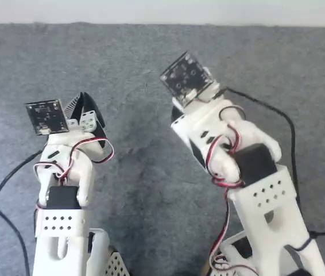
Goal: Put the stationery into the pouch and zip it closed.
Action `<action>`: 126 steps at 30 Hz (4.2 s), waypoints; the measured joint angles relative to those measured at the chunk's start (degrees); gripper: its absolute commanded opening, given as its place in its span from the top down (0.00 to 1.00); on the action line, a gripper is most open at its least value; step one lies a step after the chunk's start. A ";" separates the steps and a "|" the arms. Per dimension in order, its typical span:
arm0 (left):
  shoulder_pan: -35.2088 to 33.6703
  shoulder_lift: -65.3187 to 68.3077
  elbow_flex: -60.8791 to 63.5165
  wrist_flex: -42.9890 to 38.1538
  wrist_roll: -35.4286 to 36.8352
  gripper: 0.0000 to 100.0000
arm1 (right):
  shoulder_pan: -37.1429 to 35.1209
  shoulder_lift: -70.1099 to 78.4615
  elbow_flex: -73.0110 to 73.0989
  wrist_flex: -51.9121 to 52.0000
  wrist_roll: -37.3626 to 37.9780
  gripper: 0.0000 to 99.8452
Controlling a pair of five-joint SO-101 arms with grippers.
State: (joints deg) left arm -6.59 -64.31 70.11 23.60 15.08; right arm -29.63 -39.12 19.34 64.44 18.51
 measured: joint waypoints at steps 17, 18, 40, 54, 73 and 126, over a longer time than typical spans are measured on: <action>0.09 0.00 0.00 0.00 0.00 0.99 | -5.80 -14.95 8.88 -0.53 -0.09 0.80; 0.09 0.00 0.00 0.00 0.00 0.99 | -5.98 -16.35 9.41 -0.53 -0.09 0.80; 0.09 0.00 0.00 -2.73 0.00 0.99 | 6.07 -47.91 18.73 -0.53 -0.09 0.97; 0.09 0.00 0.00 -2.73 0.00 0.99 | 30.24 -54.77 18.46 -0.53 0.00 0.97; -0.44 0.00 0.00 -2.73 0.00 0.99 | 9.67 -54.86 31.12 -1.32 -1.93 0.97; 1.14 -38.68 19.25 6.33 -2.99 0.99 | 16.62 -64.79 46.15 -1.93 -1.85 0.97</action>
State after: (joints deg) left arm -5.45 -102.99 89.36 29.93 12.09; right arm -13.01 -103.91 65.49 62.51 16.66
